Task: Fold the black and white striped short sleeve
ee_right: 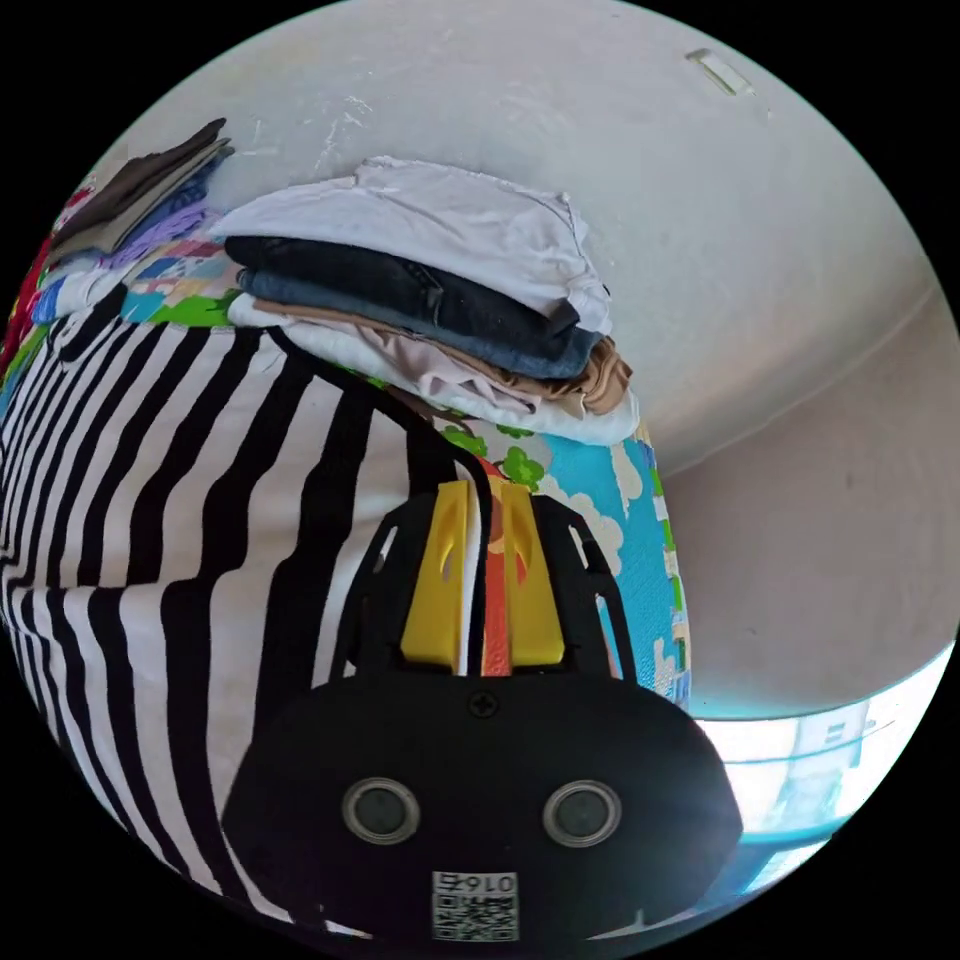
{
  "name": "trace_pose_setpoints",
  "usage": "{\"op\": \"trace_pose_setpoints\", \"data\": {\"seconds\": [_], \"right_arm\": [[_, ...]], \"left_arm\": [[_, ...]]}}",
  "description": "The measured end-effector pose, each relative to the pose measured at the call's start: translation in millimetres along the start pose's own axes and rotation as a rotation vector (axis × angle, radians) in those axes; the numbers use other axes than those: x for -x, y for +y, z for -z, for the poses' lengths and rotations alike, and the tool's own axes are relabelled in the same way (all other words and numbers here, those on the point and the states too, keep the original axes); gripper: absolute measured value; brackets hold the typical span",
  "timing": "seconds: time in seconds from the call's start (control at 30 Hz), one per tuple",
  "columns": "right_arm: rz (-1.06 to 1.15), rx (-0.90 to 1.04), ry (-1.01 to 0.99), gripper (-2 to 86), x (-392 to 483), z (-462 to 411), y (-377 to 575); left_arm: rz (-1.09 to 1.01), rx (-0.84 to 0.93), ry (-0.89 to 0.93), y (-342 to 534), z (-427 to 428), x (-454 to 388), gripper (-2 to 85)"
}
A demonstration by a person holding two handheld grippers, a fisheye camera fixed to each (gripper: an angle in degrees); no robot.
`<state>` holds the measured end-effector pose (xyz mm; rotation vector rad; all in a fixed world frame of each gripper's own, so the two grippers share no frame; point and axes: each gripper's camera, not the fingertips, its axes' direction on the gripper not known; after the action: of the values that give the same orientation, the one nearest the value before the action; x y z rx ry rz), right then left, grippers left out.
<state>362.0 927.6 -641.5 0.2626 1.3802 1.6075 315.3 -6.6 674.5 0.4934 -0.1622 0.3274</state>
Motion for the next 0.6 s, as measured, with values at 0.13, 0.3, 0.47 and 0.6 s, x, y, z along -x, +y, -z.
{"op": "trace_pose_setpoints", "data": {"seconds": [0.13,0.3,0.47,0.6], "right_arm": [[-0.195,-0.102,-0.011,8.1,-19,36,21],[-0.108,-0.4,-0.08,5.7,-8,151,100],[0.116,-0.547,-0.25,5.4,50,241,215],[0.134,-0.65,-0.378,6.6,88,291,306]], "left_arm": [[-0.053,-0.051,-0.244,9,84,16,-1.0],[0.061,-0.045,-0.684,31,198,54,-0.9],[0.301,0.029,-1.029,84,305,94,0.2],[0.406,0.114,-1.003,116,349,117,4.6]]}}
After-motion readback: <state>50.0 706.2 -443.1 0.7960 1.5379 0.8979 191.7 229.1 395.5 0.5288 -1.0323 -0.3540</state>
